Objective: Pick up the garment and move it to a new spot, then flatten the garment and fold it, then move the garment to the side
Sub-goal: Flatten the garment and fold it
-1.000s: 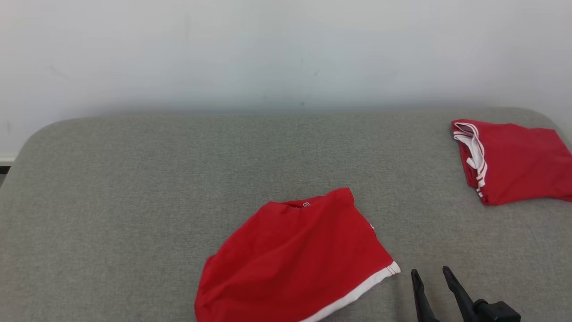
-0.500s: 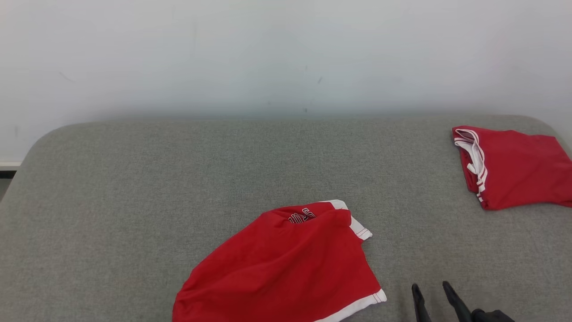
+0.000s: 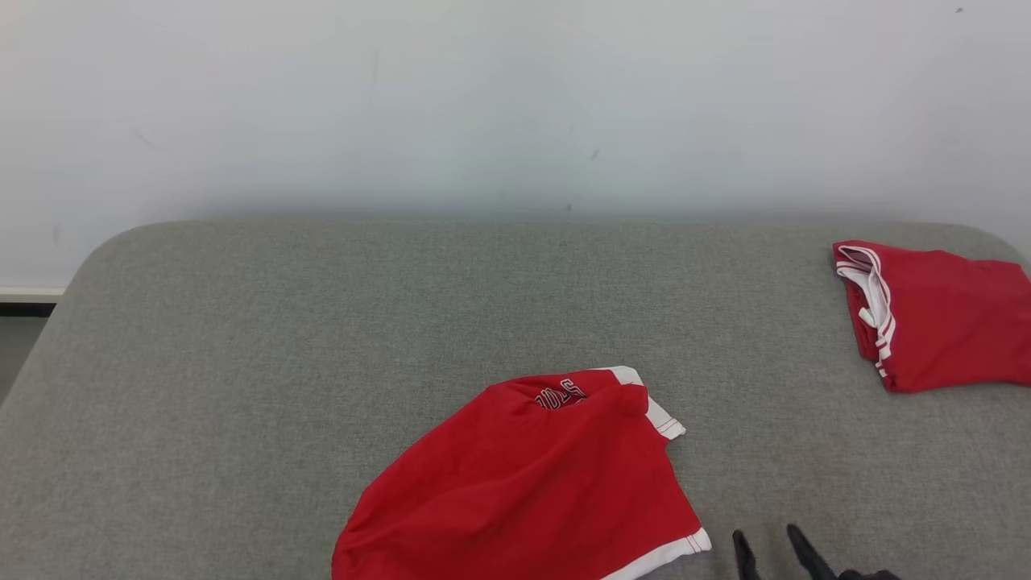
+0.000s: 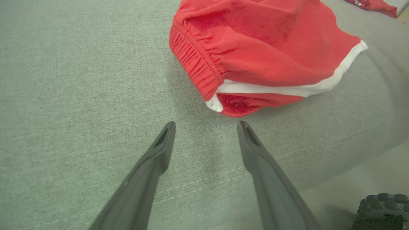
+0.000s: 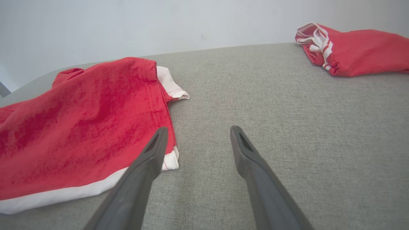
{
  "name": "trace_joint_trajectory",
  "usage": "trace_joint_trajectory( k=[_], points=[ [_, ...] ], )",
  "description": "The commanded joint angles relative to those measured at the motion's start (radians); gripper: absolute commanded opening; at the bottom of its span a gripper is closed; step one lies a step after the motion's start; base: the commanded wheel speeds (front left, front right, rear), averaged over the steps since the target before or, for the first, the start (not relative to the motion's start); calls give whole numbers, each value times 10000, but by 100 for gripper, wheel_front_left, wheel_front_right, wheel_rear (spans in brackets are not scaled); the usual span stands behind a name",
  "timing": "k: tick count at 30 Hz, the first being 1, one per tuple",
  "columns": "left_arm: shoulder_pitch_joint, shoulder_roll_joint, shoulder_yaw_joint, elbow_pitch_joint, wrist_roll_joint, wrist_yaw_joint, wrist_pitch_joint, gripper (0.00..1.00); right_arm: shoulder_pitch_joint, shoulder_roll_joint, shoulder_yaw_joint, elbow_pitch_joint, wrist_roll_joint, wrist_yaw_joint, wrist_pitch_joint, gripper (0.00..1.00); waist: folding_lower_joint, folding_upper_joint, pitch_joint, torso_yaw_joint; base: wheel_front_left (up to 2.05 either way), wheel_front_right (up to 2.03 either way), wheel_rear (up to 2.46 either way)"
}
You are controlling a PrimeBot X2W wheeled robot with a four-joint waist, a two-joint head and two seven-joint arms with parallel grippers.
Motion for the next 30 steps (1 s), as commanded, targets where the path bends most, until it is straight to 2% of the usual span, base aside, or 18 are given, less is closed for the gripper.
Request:
trace_joint_trajectory(
  k=[1,8,19,20,22,23,25,26,27,30],
  points=[
    [80,-42,43,39,68,29,-30,100,64,-41,129,106,19,-29,-10,100,0,0,22,54,0,0,0],
    [-403,-416,-16,272,-176,29,-30,100,-295,-235,883,972,74,-29,-10,100,0,0,109,134,0,0,0],
    [-1161,-533,-517,864,-599,29,-30,100,-1612,-345,1891,2481,145,-29,14,100,0,0,346,15,0,0,0],
    [-1225,-544,-562,892,-624,29,-31,93,-1739,-322,1963,2652,149,-29,13,100,0,0,383,23,0,0,0],
    [-1346,-571,-619,937,-735,29,-31,49,-2004,-278,2122,3003,138,-29,11,100,0,0,448,61,0,0,0],
    [-1406,-574,-639,951,-761,29,-31,42,-2144,-253,2166,3145,173,-29,5,100,0,0,473,85,0,0,0],
    [-1489,-626,-675,966,-877,29,-30,14,-2393,-178,2243,3530,257,-29,5,100,0,0,513,121,0,0,0],
    [-1529,-677,-704,942,-958,29,-30,0,-2501,-159,2308,3751,280,-29,10,28,0,0,532,142,0,0,0],
    [-1567,-699,-785,917,-979,29,-30,0,-2589,-136,2372,3975,331,-29,17,0,0,0,538,174,0,0,0],
    [-1552,-701,-1017,990,-1132,29,-31,0,-2783,-56,2560,4317,529,-29,19,0,0,0,499,270,0,0,0]
  ],
)
